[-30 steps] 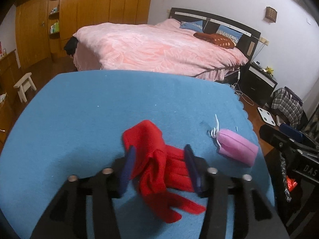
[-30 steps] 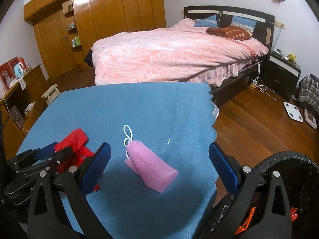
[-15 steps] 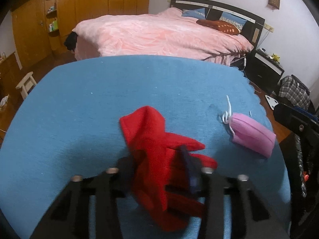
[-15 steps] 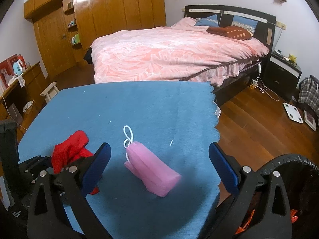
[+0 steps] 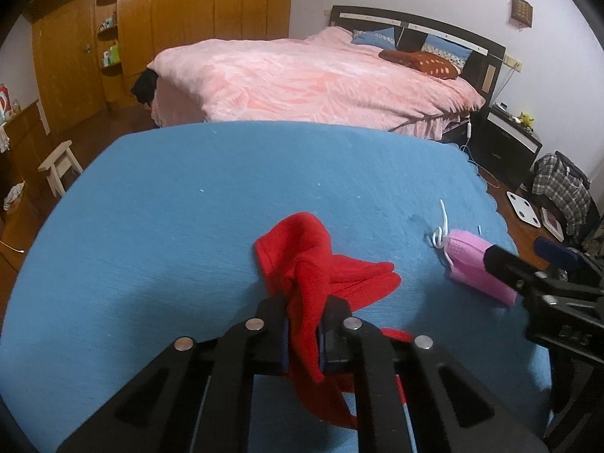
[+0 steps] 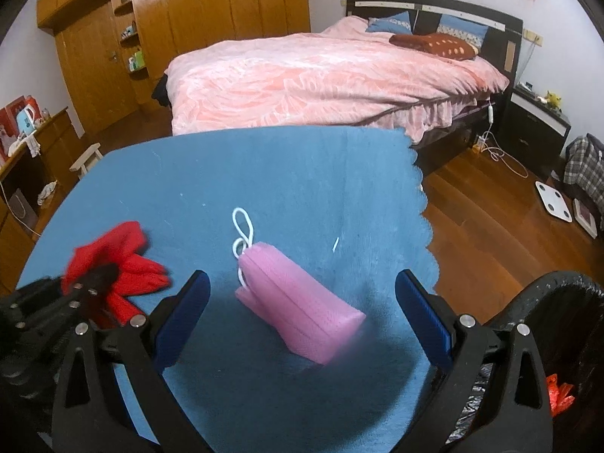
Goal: Collect trash
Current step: 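Grasp the pink mask with the right tool while the left tool holds the glove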
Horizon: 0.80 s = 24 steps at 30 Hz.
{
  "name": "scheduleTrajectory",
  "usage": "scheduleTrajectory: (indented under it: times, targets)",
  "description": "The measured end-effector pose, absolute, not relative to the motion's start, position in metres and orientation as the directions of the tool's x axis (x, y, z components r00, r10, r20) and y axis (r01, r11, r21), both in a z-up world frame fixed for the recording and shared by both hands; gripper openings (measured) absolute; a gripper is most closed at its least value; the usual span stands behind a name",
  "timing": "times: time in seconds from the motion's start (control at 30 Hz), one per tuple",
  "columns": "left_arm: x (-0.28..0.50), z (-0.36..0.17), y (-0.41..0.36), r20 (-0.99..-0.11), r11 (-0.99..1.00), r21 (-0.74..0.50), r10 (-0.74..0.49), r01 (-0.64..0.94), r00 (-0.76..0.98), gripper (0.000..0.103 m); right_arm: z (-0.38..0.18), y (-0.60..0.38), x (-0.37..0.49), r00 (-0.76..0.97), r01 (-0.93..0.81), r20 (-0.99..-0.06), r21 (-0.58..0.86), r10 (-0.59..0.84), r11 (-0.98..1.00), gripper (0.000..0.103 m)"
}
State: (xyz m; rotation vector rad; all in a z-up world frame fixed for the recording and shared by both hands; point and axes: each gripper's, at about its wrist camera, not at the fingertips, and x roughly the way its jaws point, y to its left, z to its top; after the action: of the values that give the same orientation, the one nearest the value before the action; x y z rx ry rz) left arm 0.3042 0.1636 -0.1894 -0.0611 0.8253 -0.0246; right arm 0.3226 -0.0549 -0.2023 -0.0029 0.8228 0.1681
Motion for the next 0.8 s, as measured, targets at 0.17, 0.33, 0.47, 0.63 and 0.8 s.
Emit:
scheduleTrajectory:
  times: [0.17, 0.33, 0.47, 0.63, 0.8]
  targets:
    - [0.298, -0.182, 0.172, -0.720, 0.999, -0.053, -0.031, -0.010, 0.693, 0.010, -0.213, -0.052, 0.327, 0.649, -0.149, -0.747, 0.062, 0.145, 0.987, 0.096]
    - [0.295, -0.178, 0.179, -0.715, 0.999, -0.049, -0.025, -0.014, 0.699, 0.010, -0.221, -0.049, 0.328, 0.626, -0.161, -0.765, 0.063, 0.151, 0.985, 0.096]
    - [0.294, -0.177, 0.184, -0.714, 0.998, -0.052, -0.024, -0.018, 0.700, 0.010, -0.224, -0.043, 0.327, 0.612, -0.186, -0.774, 0.061, 0.164, 0.981, 0.093]
    - [0.293, -0.176, 0.188, -0.712, 0.998, -0.056, -0.022, -0.025, 0.701, 0.010, -0.227, -0.039, 0.325, 0.579, -0.216, -0.790, 0.086, 0.199, 0.972, 0.080]
    - [0.293, -0.178, 0.196, -0.713, 0.997, -0.058, -0.012, -0.042, 0.701, 0.010, -0.226, -0.034, 0.317, 0.561, -0.252, -0.793, 0.113, 0.240, 0.961, 0.078]
